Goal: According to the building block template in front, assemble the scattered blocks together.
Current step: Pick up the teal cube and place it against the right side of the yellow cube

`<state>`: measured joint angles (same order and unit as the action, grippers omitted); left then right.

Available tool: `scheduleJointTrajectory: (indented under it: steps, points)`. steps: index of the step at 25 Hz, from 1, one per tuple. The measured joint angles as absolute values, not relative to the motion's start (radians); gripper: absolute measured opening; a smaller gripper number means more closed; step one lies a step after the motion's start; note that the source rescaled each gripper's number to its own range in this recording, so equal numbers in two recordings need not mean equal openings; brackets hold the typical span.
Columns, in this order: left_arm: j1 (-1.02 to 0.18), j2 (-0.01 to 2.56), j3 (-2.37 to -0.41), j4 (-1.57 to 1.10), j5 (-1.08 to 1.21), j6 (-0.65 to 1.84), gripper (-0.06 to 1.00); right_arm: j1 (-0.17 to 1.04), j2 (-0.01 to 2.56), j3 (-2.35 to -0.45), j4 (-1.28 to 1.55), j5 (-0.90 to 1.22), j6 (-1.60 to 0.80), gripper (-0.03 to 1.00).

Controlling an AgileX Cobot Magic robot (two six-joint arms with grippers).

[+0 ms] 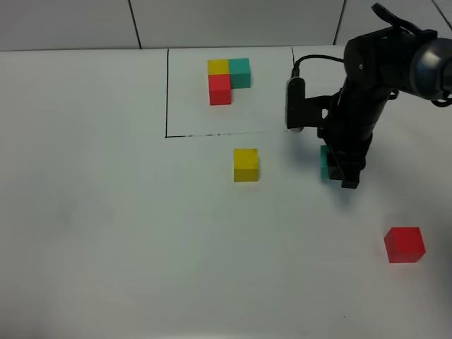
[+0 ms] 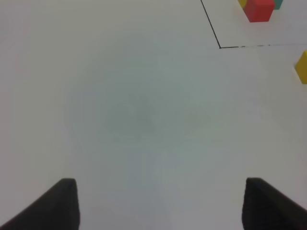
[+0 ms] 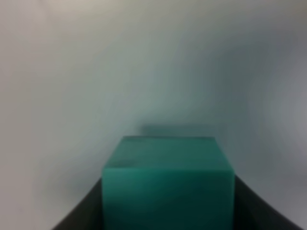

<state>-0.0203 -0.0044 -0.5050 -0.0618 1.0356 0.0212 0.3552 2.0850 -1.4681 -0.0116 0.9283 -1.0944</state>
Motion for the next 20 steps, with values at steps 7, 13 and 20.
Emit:
scheduleJointTrajectory:
  steps: [7, 13, 20]
  points:
    - [-0.020, -0.004, -0.505, -0.062, 1.036, 0.021, 0.61, 0.396, 2.188, -1.613, 0.035, 0.981, -1.165, 0.02]
    - [-0.020, -0.004, -0.505, -0.062, 1.036, 0.021, 0.61, 0.428, 2.251, -1.721, 0.059, 1.004, -1.187, 0.02]
    - [-0.020, -0.004, -0.505, -0.062, 1.036, 0.021, 0.61, 0.439, 2.299, -1.773, 0.082, 1.050, -1.213, 0.02]
